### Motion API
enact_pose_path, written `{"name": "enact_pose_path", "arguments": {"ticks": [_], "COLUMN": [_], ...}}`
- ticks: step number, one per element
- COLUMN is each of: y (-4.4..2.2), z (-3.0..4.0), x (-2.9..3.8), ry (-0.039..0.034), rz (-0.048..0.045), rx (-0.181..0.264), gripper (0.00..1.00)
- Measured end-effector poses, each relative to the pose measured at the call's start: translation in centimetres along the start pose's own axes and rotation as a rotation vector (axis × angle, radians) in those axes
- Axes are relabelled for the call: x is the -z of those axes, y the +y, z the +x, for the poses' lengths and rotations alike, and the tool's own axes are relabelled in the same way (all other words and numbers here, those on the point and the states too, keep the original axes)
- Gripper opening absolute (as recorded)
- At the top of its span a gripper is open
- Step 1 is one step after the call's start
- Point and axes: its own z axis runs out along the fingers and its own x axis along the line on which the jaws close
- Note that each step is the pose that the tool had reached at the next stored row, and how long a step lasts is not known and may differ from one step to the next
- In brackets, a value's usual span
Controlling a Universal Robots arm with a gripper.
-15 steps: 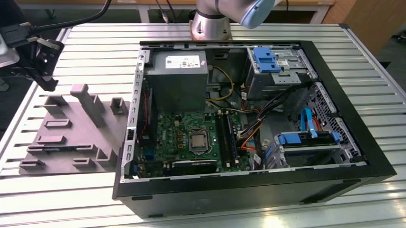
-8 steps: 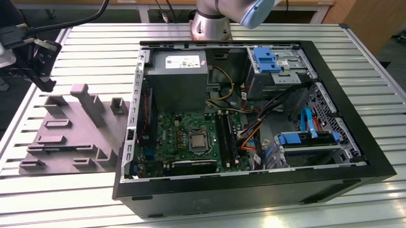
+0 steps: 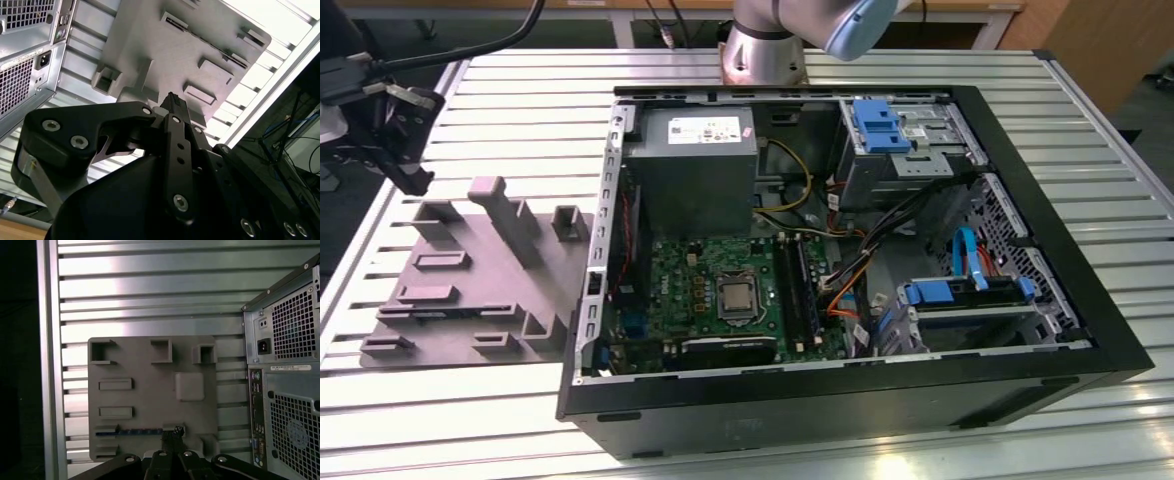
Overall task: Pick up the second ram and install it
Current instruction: 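Reach for the second ram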
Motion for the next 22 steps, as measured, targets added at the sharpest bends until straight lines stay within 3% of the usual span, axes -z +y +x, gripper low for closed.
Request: {"name": "enact_pose_path", "arguments": {"ticks": [22], "y": [-0.22], "z": [1.18], "x": [-0.53], "ry": [0.0000], "rz": [0.0000], "rx": [0.000], "gripper": [0.11]}}
